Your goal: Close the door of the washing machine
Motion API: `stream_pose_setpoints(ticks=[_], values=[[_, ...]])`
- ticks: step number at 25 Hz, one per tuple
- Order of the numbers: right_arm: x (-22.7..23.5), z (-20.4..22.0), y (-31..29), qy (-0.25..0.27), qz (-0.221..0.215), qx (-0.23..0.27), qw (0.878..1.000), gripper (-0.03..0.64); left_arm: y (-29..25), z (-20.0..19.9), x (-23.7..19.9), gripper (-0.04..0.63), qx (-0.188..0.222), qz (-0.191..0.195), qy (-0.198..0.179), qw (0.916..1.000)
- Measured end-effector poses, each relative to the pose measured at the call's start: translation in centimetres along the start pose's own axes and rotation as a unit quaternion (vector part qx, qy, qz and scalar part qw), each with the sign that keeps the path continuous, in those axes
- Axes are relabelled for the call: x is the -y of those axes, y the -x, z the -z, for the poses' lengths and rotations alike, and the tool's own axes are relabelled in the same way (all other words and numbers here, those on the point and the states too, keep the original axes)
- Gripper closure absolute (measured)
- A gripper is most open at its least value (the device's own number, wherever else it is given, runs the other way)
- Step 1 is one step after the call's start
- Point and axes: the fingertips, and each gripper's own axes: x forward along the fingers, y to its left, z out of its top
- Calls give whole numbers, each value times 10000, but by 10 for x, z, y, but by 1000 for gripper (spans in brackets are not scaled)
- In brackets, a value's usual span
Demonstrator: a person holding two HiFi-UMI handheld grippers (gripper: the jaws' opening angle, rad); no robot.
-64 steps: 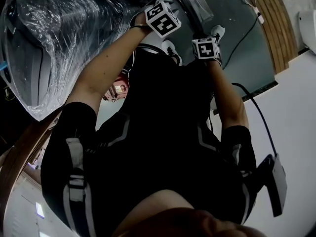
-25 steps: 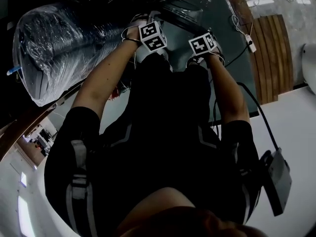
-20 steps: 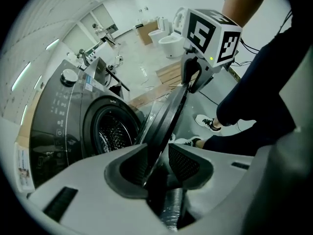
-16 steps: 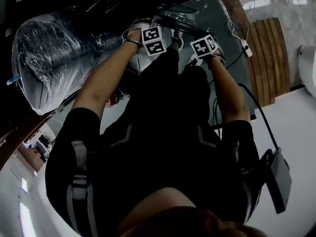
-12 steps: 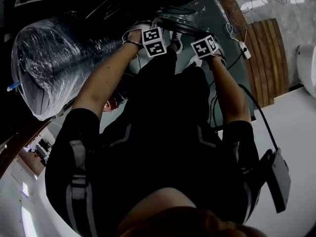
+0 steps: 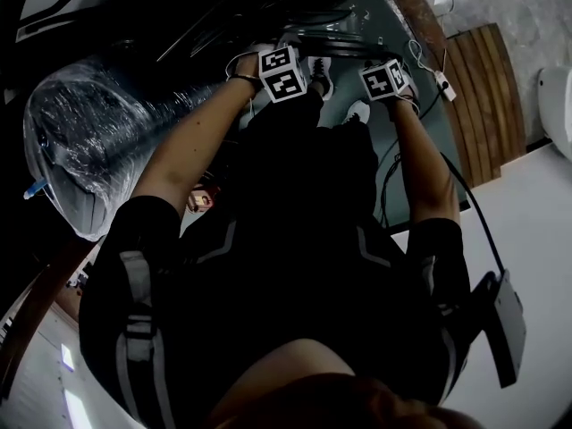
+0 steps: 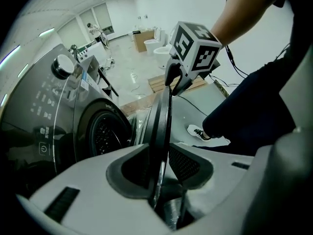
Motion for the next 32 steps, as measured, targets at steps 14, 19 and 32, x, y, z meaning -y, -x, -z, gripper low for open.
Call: stream_pose_setpoints(ticks=[14,19,32], values=[[55,-55,-27,-1676,317,491,9841,477,-7,-8,-52,472,222,-255,595,9977],[71,-88,-35,-1672,329,769,9824,509,-7,-7,-72,472,236,-377,854,9954],[83,-151,-38,-1847,134,1552,9704,611,4,-9,-103,479,436,-728,1294,9880]])
